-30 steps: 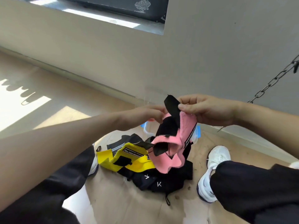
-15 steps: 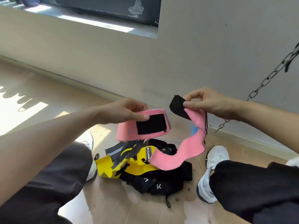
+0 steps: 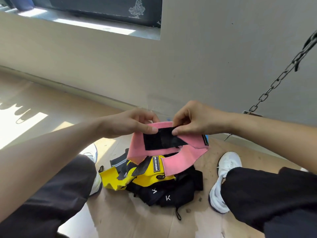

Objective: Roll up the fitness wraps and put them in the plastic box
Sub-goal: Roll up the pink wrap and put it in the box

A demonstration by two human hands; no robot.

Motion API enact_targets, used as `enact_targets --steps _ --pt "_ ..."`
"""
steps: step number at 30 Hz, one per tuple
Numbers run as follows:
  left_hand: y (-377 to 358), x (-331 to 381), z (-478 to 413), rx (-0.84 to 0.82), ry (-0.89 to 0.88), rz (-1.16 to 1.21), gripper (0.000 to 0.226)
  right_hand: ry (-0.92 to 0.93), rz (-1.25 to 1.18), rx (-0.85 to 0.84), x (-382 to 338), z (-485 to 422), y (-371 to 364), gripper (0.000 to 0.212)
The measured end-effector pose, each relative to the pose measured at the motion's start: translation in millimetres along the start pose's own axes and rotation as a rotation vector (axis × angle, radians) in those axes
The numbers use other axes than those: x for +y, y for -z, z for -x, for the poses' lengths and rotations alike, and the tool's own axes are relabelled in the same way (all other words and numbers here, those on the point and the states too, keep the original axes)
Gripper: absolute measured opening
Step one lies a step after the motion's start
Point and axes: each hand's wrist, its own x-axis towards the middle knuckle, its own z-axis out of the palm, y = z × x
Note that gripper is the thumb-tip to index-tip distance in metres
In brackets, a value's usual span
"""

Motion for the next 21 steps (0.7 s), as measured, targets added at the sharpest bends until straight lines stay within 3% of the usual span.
enact_targets --steps 5,8,11,15,21 --pt "-3.9 4.4 0.4 -0.012 -0.007 0.033 0.017 -0.005 0.114 0.095 7.0 -3.3 -5.8 0.010" --pt "-4.8 5.5 1.3 -0.021 -0.016 0.032 0.014 0.005 0.156 0.151 10.1 -4.6 -9.1 0.030" --pt "-2.4 5.5 2.6 0.000 -0.024 0.030 0.017 -0.005 0.089 0.050 5.0 -0.8 -8.5 0.046" --pt "-0.5 7.5 3.6 0.033 -0.011 0.005 0.024 -0.065 0.025 -0.065 3.8 -0.3 -5.6 0.028" --pt "-9.7 16.0 -1.1 0.130 0.060 -0.171 0.044 -0.055 0.097 -0.016 -10.9 -0.6 -8.0 0.036"
